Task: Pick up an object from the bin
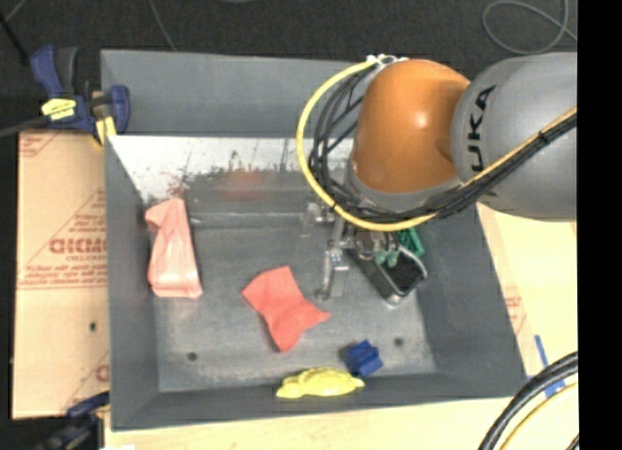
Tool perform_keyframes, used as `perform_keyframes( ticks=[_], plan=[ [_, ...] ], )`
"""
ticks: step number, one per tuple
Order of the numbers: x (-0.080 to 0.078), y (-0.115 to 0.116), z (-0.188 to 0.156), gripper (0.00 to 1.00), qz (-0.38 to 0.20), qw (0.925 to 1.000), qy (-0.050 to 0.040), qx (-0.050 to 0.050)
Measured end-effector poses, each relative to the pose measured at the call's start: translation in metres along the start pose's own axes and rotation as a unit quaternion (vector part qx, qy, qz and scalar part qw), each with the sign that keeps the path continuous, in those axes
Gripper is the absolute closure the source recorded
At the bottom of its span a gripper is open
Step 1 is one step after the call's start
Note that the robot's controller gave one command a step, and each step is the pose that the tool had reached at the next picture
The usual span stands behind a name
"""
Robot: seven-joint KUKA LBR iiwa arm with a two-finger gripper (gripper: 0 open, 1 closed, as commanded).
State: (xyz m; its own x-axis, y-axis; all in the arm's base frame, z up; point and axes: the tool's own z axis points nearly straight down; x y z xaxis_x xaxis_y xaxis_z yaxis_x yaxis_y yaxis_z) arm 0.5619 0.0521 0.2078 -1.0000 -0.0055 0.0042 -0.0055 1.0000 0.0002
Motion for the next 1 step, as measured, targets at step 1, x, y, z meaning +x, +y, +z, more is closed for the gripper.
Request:
perform_keyframes(
  ticks=[1],
  plan=[
    [-0.0011, -0.0002, -0.0047, 0.0, 0.001, 1.0, -0.0036, 0.0]
  ],
)
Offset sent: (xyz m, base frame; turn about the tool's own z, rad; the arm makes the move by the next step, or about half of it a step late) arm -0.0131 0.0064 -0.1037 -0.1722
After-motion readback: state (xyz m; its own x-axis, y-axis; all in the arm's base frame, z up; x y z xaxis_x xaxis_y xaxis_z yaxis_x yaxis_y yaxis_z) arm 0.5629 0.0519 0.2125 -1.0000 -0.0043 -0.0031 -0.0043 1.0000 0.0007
